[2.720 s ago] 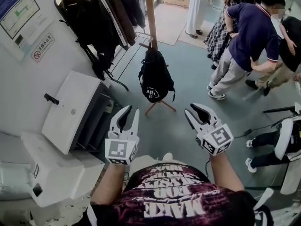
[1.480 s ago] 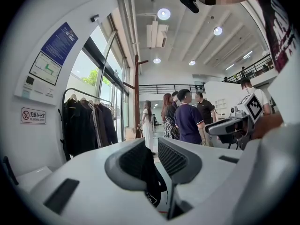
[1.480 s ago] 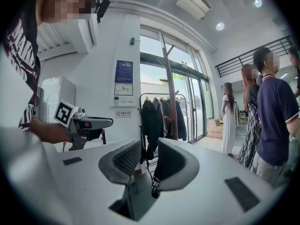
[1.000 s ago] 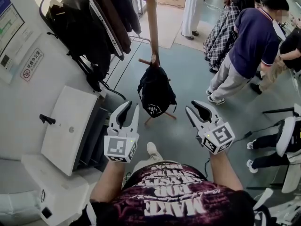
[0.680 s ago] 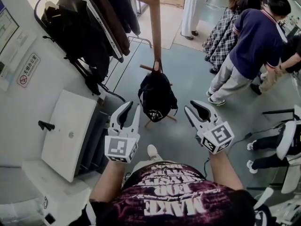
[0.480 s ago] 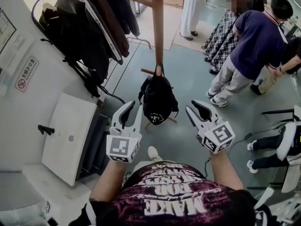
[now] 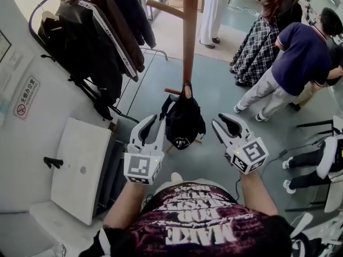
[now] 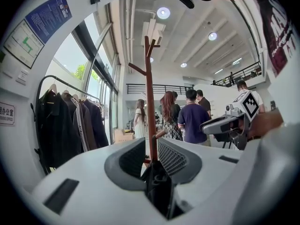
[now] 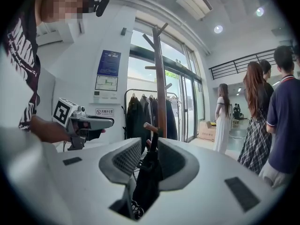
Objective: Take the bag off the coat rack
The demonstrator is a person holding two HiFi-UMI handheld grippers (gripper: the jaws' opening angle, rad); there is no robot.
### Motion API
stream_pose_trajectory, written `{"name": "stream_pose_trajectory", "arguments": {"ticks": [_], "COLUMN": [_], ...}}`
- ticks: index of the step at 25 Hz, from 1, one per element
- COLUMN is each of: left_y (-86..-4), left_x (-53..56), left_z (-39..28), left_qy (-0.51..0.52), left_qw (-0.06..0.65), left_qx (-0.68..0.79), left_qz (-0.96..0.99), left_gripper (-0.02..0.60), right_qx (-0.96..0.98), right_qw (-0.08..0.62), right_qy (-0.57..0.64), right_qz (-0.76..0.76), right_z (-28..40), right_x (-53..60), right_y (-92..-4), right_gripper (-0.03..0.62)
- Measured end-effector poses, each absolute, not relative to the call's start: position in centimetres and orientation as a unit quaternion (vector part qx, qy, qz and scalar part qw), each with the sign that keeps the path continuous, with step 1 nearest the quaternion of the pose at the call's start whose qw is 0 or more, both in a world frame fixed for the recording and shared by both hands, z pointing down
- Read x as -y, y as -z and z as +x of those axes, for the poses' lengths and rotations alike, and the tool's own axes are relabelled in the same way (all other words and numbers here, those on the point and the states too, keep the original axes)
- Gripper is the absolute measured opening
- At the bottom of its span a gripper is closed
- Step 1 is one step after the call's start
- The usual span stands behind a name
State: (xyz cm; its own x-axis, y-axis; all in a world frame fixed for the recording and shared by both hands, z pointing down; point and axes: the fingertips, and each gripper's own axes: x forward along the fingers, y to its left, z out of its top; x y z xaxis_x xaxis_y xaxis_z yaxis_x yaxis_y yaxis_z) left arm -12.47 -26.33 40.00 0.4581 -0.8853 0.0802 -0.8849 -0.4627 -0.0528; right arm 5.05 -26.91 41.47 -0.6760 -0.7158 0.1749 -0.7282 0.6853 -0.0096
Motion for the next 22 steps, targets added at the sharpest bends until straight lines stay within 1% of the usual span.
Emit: {"name": "stream_pose_trajectory", "arguments": {"ticks": [9,15,22], "left_y": [-41.0,-41.7,-42.5], "left_x": [27.6,28.3,29.9], "left_z": [-12.1,-11.8,-12.1], "left_qy": [0.034,0.027,0.033], "left_qw": [-0.021,-0.043,-0.050], "left_qx": [-0.494,-0.489,-0.492], "left_qz": [-0.868,-0.871,-0.869], "left_gripper": [0.074,0.074,0.074], "right_qx": [0.904,0.906,0.915], "right_qw": [0.092,0.097,0.091], "right_qy": [-0.037,-0.053,-0.056], "right_qz": [0.416,0.409,0.388], "right_z": [5.2,4.7,3.5], "right_x": [27.6,28.1,30.6], "right_y": [-41.2,-42.5,-43.0], "right_gripper": [0.117,0.117,0.117]}}
